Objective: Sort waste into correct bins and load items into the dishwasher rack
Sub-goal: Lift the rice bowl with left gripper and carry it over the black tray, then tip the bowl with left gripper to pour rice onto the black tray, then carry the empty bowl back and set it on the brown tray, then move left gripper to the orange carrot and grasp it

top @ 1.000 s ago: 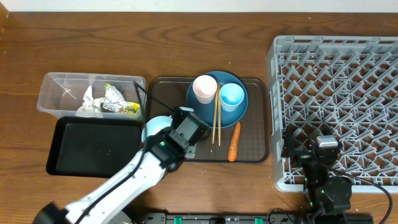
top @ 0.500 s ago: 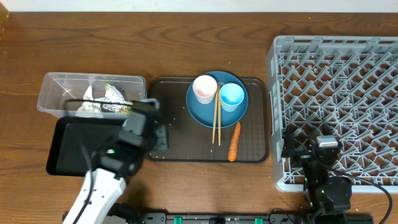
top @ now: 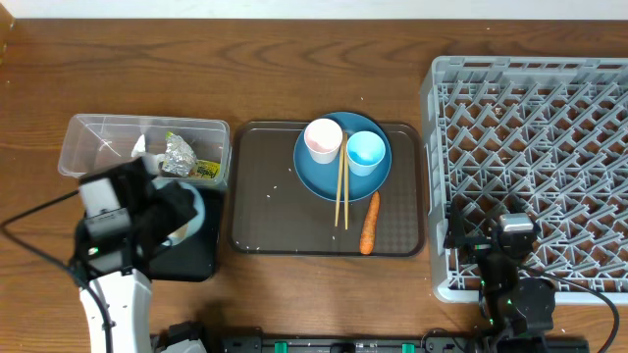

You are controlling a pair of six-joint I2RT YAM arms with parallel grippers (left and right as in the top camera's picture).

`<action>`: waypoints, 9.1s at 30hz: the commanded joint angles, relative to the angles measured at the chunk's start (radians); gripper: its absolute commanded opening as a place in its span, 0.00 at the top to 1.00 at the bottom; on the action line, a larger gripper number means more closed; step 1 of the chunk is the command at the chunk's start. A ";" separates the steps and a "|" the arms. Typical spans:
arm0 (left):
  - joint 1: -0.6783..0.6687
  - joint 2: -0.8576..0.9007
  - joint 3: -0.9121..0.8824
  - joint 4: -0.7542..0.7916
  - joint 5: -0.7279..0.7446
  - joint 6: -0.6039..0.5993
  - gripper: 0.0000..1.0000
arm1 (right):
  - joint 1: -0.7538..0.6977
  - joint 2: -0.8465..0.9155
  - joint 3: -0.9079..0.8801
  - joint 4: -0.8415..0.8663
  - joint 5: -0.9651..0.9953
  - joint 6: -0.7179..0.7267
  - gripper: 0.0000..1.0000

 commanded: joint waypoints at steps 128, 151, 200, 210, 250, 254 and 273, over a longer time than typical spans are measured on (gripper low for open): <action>0.652 0.114 -0.114 0.275 0.865 -0.091 0.94 | -0.008 0.000 -0.003 -0.001 0.010 0.006 0.01; -0.403 -0.196 -0.099 0.161 0.013 -0.179 0.94 | -0.008 0.000 -0.003 -0.001 0.010 0.006 0.01; -0.945 0.218 0.178 0.185 -0.406 -0.150 0.60 | -0.008 0.000 -0.003 -0.001 0.010 0.006 0.01; -0.947 0.333 0.595 -0.297 -0.407 -0.123 0.60 | -0.008 0.000 -0.003 -0.001 0.010 0.006 0.01; -1.432 0.929 0.587 -0.116 -0.624 -0.362 0.61 | -0.008 0.000 -0.003 -0.001 0.010 0.006 0.01; -1.432 0.975 0.587 -0.076 -0.624 -0.362 0.60 | -0.008 0.000 -0.003 -0.001 0.010 0.006 0.01; -1.423 1.020 0.587 -0.049 -0.728 -0.362 0.60 | -0.008 0.000 -0.003 -0.001 0.010 0.006 0.01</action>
